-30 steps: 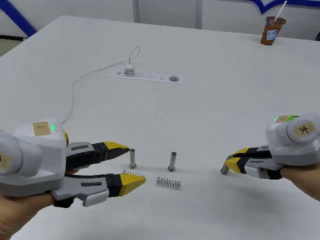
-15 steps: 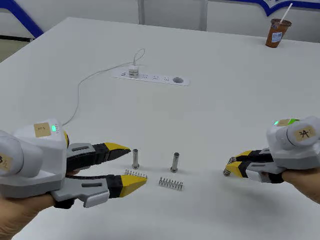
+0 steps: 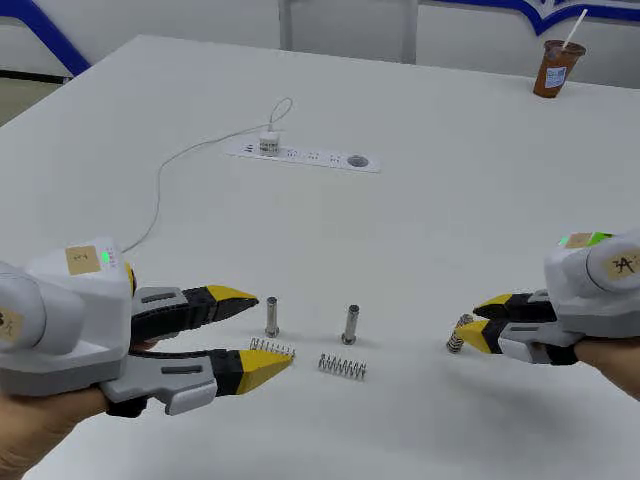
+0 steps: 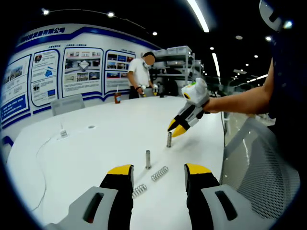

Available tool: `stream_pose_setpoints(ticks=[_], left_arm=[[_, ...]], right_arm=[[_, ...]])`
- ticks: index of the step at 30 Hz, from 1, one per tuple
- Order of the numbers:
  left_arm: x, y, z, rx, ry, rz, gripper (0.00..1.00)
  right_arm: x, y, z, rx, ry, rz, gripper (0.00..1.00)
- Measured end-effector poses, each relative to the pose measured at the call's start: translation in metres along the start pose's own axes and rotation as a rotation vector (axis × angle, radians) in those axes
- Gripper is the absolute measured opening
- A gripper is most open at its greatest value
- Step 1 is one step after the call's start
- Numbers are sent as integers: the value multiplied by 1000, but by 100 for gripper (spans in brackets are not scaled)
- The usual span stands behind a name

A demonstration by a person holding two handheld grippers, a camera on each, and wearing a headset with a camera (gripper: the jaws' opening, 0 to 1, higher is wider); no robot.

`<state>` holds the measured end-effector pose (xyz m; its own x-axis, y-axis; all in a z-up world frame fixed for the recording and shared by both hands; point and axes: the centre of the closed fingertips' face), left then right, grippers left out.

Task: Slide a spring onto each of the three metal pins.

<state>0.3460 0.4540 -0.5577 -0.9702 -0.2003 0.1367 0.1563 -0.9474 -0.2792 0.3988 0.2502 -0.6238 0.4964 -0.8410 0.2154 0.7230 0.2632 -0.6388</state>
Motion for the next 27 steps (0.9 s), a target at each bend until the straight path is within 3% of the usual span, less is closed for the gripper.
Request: stream_pose_setpoints(ticks=[10,18,22,27], left_arm=[[1,-3,0,4,0,4,44],[2,-3,1,7,5,5,44],[2,-2,2,11,7,2,44],[3,-3,2,14,9,3,44]], right_arm=[[-14,-10,16,34,-36,15,24],[-22,-22,45,90,-87,21,24],[-42,-23,58,104,-125,59,24],[-68,-17,61,89,-170,126,24]])
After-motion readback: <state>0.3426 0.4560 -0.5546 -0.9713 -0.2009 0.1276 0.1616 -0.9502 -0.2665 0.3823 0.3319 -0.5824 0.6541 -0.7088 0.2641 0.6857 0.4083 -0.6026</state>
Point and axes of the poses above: the centre of the closed fingertips' face, and the gripper's own axes: y roughly forward along the fingers, x roughly to its right, z roughly out of its top, and after that the axes turned 14 degrees about -z, right-handed
